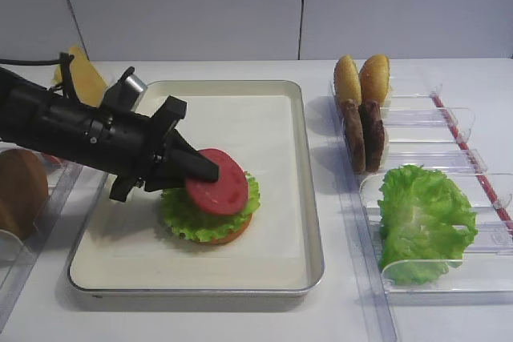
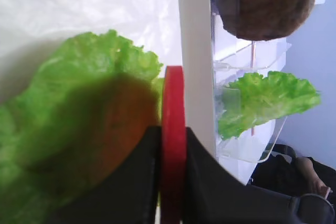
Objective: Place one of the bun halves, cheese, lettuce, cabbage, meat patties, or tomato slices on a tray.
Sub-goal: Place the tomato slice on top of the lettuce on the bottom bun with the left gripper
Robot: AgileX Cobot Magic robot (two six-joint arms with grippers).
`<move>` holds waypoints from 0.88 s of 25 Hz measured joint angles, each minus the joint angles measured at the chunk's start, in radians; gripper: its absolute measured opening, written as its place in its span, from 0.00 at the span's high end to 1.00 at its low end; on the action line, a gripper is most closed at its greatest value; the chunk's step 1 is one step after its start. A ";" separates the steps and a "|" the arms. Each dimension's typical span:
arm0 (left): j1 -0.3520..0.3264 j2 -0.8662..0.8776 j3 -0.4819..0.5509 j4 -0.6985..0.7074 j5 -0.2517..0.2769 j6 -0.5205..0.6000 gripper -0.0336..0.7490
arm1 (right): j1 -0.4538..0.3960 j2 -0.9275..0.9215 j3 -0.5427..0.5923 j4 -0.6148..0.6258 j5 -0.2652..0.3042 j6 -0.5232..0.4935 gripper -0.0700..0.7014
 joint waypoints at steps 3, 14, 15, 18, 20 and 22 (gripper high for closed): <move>0.004 0.000 0.000 0.006 0.000 -0.006 0.90 | 0.000 0.000 0.000 0.000 0.000 0.000 0.34; 0.001 0.000 -0.002 0.034 -0.004 -0.013 0.90 | 0.000 0.000 0.000 0.000 0.000 0.000 0.34; 0.001 0.000 -0.001 0.034 -0.005 -0.013 0.90 | 0.000 0.000 0.000 0.000 0.000 0.000 0.34; 0.001 0.000 -0.001 0.038 -0.009 -0.018 0.90 | 0.000 0.000 0.000 0.000 0.000 0.000 0.34; 0.001 0.000 -0.001 0.043 -0.014 -0.029 0.90 | 0.000 0.000 0.000 0.000 0.000 0.000 0.34; 0.001 0.000 -0.001 0.051 -0.023 -0.038 0.90 | 0.000 0.000 0.000 0.000 0.000 0.000 0.34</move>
